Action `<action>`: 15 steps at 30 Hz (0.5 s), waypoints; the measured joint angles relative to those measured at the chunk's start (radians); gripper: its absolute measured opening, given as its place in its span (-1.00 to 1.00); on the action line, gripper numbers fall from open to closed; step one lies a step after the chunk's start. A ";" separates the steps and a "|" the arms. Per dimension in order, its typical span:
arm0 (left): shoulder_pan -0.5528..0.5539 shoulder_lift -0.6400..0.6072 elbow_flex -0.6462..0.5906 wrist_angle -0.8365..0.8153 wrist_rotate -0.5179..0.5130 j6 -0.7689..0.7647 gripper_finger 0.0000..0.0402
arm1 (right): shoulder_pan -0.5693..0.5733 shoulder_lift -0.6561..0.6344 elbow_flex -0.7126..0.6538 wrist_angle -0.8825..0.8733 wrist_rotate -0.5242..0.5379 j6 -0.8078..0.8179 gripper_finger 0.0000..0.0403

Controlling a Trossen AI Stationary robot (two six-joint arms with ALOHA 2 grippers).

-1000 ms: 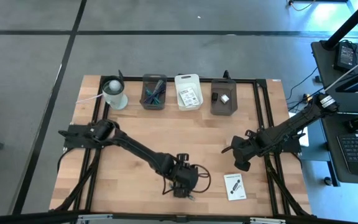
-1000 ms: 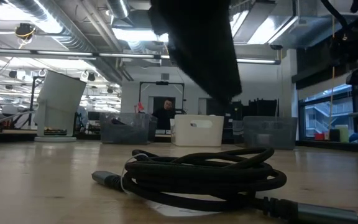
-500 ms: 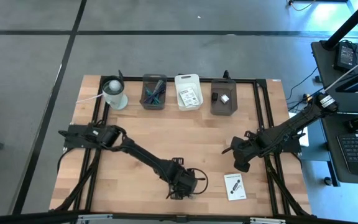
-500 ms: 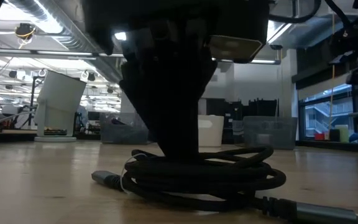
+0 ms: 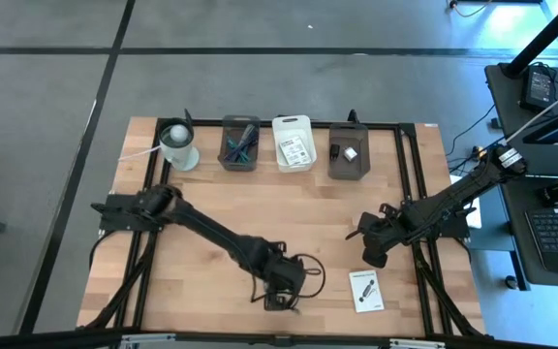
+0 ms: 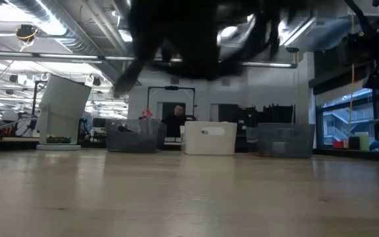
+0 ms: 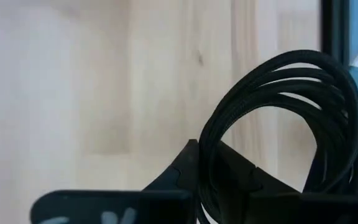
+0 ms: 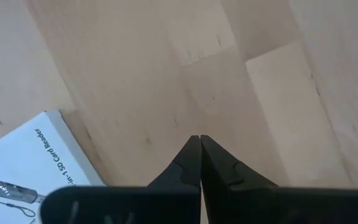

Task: Pick and place items into bin
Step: Put the black charger cable into the left black bin

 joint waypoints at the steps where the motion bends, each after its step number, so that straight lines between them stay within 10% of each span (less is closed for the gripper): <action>1: 0.005 -0.026 0.000 -0.006 -0.025 0.001 -0.89 | 0.000 0.000 0.000 0.009 0.000 0.000 -1.00; 15: 0.301 -0.357 -0.002 -0.469 -0.287 -0.214 -0.89 | 0.000 0.000 0.000 0.180 0.056 0.001 -1.00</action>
